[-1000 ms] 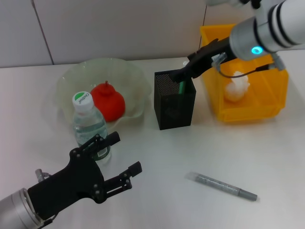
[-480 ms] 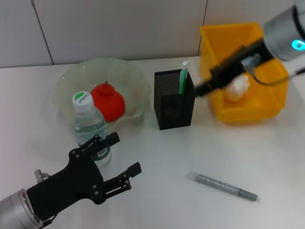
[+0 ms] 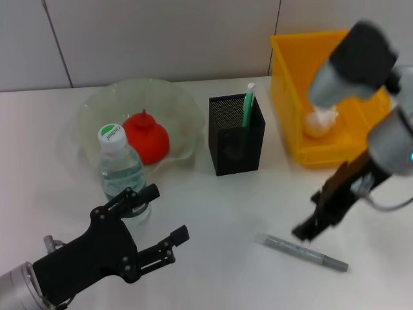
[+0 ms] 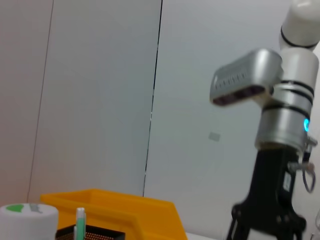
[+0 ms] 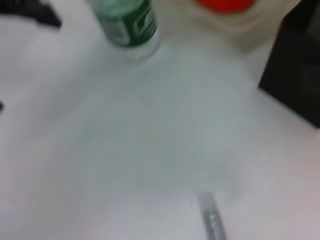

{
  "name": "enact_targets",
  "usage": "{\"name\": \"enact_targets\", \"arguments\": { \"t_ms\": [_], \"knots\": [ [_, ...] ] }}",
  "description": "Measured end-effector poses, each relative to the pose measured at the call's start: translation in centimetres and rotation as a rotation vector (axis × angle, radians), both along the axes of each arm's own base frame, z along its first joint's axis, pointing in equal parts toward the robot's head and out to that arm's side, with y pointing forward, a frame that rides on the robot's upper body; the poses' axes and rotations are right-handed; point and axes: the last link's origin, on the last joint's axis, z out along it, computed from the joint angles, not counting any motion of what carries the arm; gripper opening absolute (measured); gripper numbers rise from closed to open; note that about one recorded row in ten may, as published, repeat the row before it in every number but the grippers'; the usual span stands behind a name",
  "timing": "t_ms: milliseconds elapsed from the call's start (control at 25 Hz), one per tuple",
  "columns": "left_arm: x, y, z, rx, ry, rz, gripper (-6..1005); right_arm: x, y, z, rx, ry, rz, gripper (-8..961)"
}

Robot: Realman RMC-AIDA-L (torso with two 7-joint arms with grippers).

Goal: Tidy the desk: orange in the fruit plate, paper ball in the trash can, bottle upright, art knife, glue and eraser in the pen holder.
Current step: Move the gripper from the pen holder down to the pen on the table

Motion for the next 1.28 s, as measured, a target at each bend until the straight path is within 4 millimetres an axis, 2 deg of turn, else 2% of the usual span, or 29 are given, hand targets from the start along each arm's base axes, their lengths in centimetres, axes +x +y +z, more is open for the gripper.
{"name": "enact_targets", "arguments": {
  "t_ms": [120, 560, 760, 1200, 1280],
  "knots": [
    [0.0, -0.2, -0.1, -0.010, 0.002, -0.004, 859, 0.8, -0.5, -2.1, -0.051, -0.038, 0.006, 778],
    [0.0, -0.3, -0.2, -0.017, 0.007, -0.009, 859, 1.9, 0.3, -4.4, -0.069, -0.121, 0.050, 775],
    [0.0, -0.3, -0.2, -0.018, 0.006, -0.010, 859, 1.7, 0.4, -4.7, -0.070, -0.132, 0.066, 771],
    [0.2, -0.1, -0.2, -0.020, 0.007, -0.016, 859, 1.5, 0.6, -4.7, -0.071, -0.147, 0.078, 669],
    [0.2, -0.1, -0.2, -0.020, 0.007, -0.017, 859, 1.5, 0.6, -4.7, -0.076, -0.150, 0.086, 599]
  ]
}}
